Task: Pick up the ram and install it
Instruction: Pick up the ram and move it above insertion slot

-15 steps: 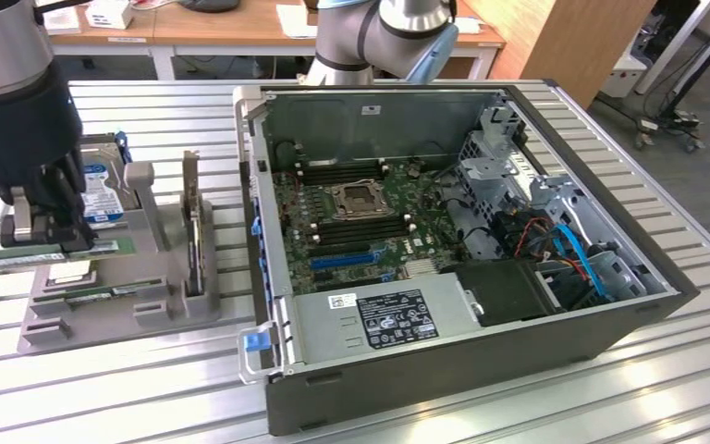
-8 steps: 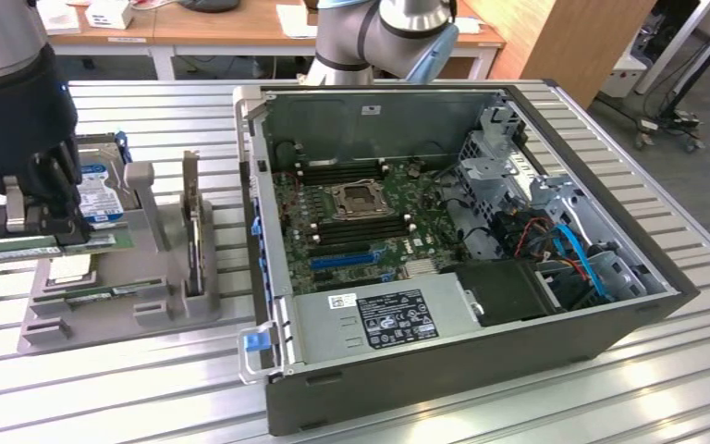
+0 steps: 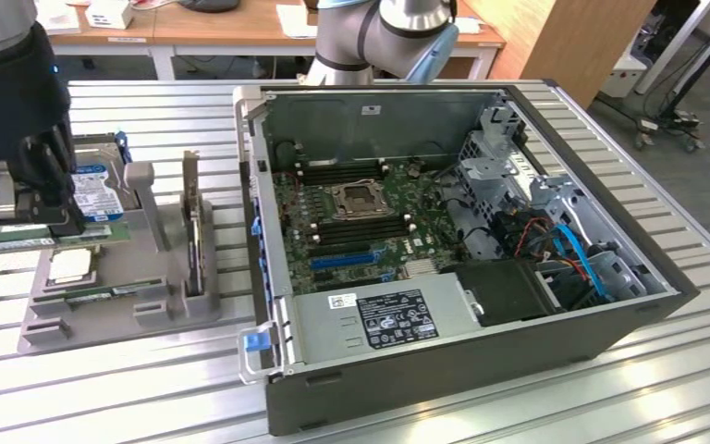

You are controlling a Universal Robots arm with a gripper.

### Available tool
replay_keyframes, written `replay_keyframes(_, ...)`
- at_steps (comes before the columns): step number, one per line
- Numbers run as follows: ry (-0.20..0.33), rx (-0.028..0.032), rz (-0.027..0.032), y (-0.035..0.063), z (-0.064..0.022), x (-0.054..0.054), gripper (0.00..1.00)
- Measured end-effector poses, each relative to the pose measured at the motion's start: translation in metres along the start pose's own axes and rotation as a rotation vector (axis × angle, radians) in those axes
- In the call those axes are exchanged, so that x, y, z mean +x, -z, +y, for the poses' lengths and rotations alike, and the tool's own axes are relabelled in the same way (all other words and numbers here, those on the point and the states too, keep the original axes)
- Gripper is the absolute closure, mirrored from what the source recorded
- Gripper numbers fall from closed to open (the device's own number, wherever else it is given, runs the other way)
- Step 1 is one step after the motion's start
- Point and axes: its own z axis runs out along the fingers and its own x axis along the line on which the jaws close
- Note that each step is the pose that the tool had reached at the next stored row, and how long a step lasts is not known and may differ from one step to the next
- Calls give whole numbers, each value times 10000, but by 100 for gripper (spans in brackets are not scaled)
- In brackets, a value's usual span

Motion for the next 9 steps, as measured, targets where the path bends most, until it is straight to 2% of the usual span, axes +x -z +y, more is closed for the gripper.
replay_keyframes(9, 0, 1, 0, 172, 8, -6, 89)
